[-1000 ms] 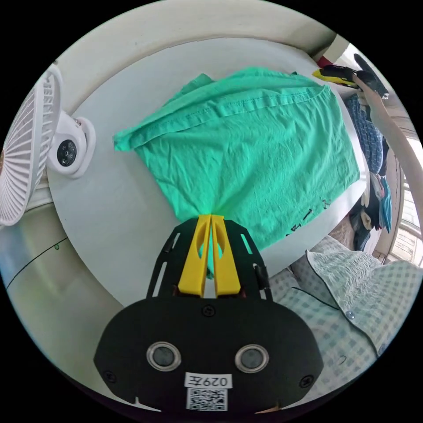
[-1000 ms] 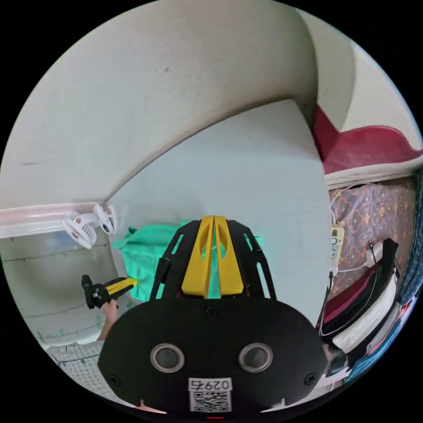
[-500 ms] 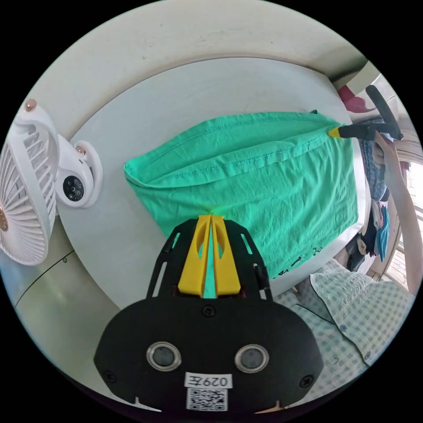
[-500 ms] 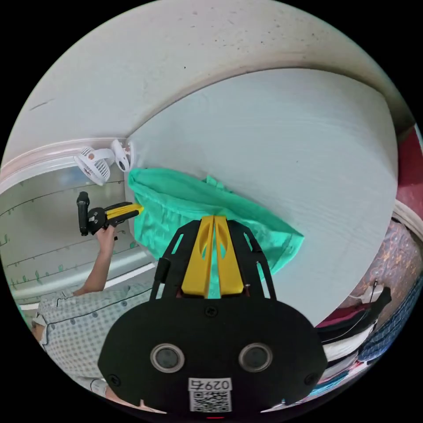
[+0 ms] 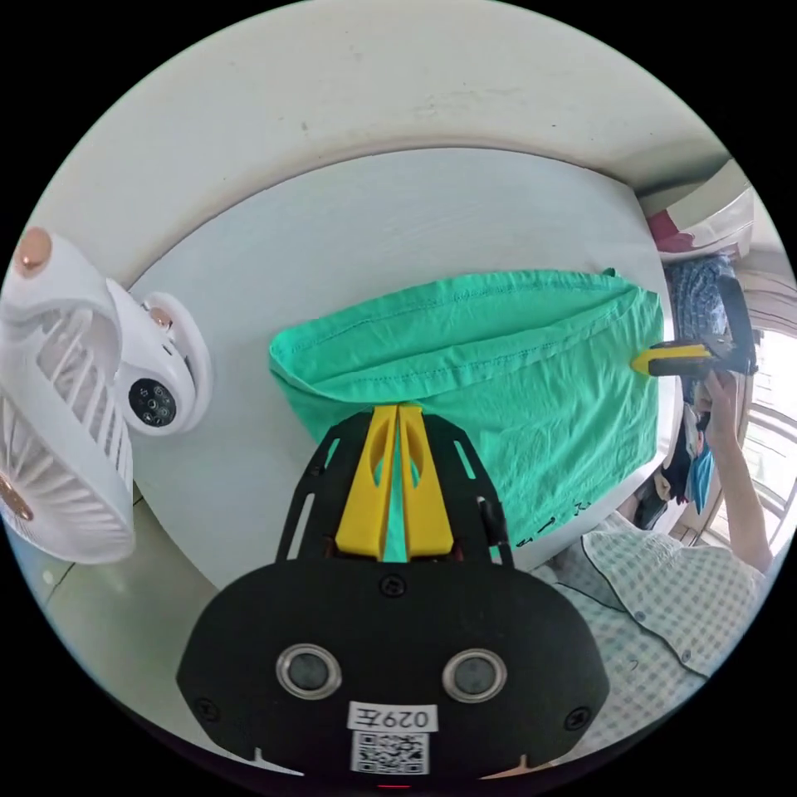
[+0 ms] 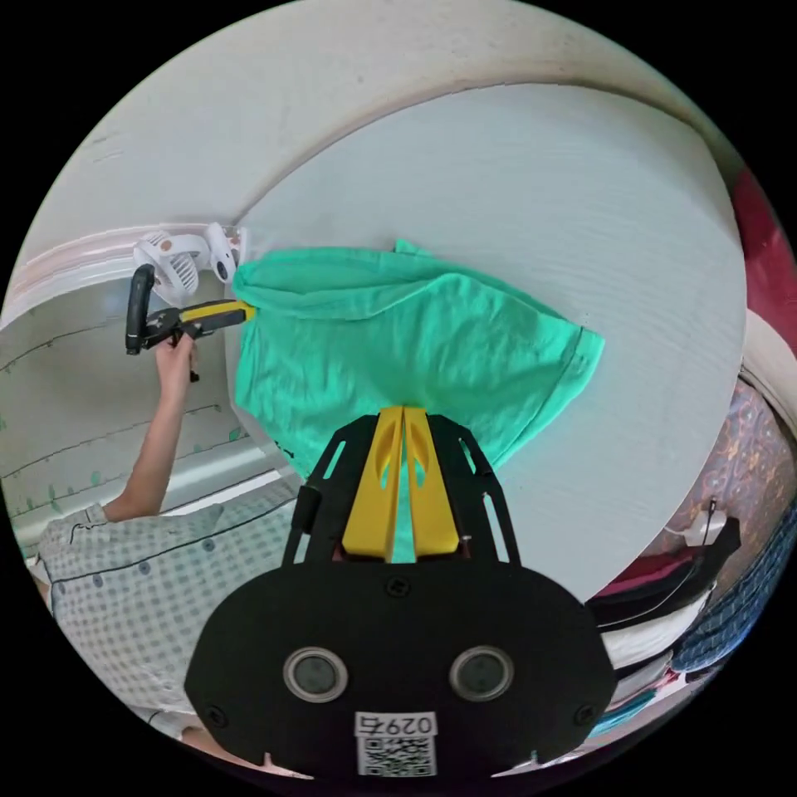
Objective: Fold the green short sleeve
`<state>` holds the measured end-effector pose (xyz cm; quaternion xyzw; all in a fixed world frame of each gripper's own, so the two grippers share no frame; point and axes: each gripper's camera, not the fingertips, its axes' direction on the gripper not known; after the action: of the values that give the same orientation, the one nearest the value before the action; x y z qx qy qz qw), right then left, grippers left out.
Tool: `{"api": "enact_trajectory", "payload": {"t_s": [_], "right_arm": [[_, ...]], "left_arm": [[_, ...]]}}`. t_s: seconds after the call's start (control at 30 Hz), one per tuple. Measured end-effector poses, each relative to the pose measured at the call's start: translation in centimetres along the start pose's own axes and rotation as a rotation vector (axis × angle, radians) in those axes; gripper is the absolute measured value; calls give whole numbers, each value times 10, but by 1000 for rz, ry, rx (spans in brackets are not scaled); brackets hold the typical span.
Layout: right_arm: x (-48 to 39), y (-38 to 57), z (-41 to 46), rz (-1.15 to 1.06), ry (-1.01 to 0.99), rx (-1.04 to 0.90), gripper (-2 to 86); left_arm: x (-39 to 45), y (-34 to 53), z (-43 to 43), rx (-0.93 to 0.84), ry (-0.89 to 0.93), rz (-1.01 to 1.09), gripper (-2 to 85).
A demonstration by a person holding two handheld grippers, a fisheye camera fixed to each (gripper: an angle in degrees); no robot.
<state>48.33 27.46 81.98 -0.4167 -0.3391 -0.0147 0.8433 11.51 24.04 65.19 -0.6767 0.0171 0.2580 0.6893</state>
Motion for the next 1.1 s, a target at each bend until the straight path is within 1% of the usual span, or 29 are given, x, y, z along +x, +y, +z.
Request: {"api": "enact_trajectory", "payload": {"t_s": [0.1, 0.13, 0.17, 0.2, 0.23, 0.33, 0.43, 0.47, 0.57, 0.6, 0.63, 0.67, 0.7, 0.77, 0.8, 0.87, 0.93, 0.97, 1.03, 1.07, 1.1], "right_arm": [[-4, -18, 12, 11, -1, -29, -6], [-6, -21, 14, 6, 6, -33, -6], [-10, -27, 19, 1, 20, -39, -6], [-13, -32, 23, 6, 25, -39, -6], [-14, -35, 25, 8, 27, -39, -6], [-19, -45, 36, 20, 26, -34, -6], [-25, -57, 46, 40, 25, -43, -6], [-28, -61, 50, 41, 29, -51, -6], [-36, -72, 59, 42, 42, -69, -6], [-40, -75, 62, 42, 46, -75, -6], [-41, -77, 64, 49, 46, -78, -6], [-45, -81, 67, 73, 53, -87, -6], [-57, -85, 68, 39, 92, -81, -6], [-83, -91, 65, -42, 147, -11, -6], [-101, -98, 64, -86, 145, 27, -6], [-124, -114, 72, -149, 117, 35, -6], [-143, -137, 91, -196, 98, -20, -6], [-152, -151, 108, -219, 104, -80, -6], [-160, -170, 134, -241, 173, -205, -5], [-163, -177, 135, -259, 150, -210, -5], [-161, -183, 131, -213, 154, -169, -5]], "left_arm": [[-15, 3, -22, 67, -60, -79, -10], [-17, 5, -25, 85, -44, -82, -10], [-19, 7, -29, 105, 12, -71, -10], [-16, 7, -26, 92, 67, -38, -10], [-15, 7, -22, 74, 76, -23, -10], [-7, -1, 1, 3, 5, 23, -10], [-11, -19, 1, 36, 79, 53, -10], [-15, -24, -9, 98, 98, 43, -10], [-24, -18, -44, 281, 58, -23, -10], [-23, -11, -52, 329, 81, -15, -10], [-21, -8, -53, 337, 103, -3, -10], [-16, -1, -49, 311, 146, 33, -10], [-8, 9, -40, 270, 166, 74, -10], [4, 31, -23, 233, 149, 87, -10], [10, 47, -11, 207, 144, 80, -10], [15, 66, 10, 148, 178, 75, -10], [18, 81, 30, 89, 215, 65, -10], [18, 88, 43, 54, 228, 56, -10], [17, 96, 59, 6, 231, 42, -10], [15, 100, 67, -17, 216, 32, -10], [14, 105, 71, -17, 204, 40, -10]]}}
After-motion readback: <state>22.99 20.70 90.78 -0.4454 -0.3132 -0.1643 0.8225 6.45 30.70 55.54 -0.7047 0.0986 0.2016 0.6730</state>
